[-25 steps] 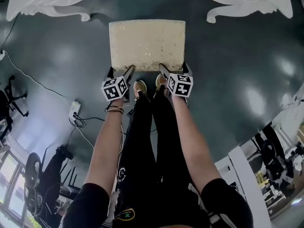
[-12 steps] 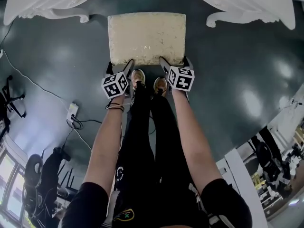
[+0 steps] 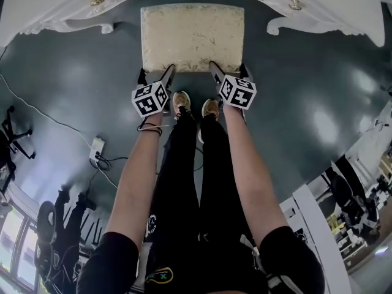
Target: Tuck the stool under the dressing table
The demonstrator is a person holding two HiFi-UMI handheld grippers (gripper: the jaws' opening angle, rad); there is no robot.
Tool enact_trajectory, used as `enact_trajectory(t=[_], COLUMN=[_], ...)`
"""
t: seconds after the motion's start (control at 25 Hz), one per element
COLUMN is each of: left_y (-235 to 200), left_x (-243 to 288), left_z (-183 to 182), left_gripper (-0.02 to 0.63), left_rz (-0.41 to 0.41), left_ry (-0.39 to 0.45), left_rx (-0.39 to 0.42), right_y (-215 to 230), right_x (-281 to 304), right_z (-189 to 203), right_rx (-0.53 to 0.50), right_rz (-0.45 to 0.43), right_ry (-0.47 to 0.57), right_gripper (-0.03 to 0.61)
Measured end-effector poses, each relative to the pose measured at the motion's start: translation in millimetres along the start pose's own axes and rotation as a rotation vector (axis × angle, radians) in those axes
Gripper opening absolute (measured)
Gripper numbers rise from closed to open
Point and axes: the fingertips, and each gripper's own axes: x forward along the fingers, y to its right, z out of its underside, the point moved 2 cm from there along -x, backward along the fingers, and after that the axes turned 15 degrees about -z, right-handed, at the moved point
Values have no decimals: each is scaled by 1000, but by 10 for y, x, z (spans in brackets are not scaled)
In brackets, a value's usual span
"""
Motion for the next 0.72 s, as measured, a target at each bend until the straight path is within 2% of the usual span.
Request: enact_trajectory(t=[0.2,0.48,0.6,0.72], left_y=[5,15,44,51], left_x=[77,52,51,72], left_z=[-117,-74,-72,-114], left_gripper=[489,488,488,488], left_rz=[-30,-91,-109,-116], left_ry=[13,5,1,16], left_rx=[-32,-162,-161,-127], right_y=[9,30,55,58], right_x=[72,62,60,96], right_z=[-84,-86,-97,-143], right_rx=[58,123,142,128], right_rz=[31,60,67,55], right_ry=[29,37,13,8], right_gripper=[546,548,549,549])
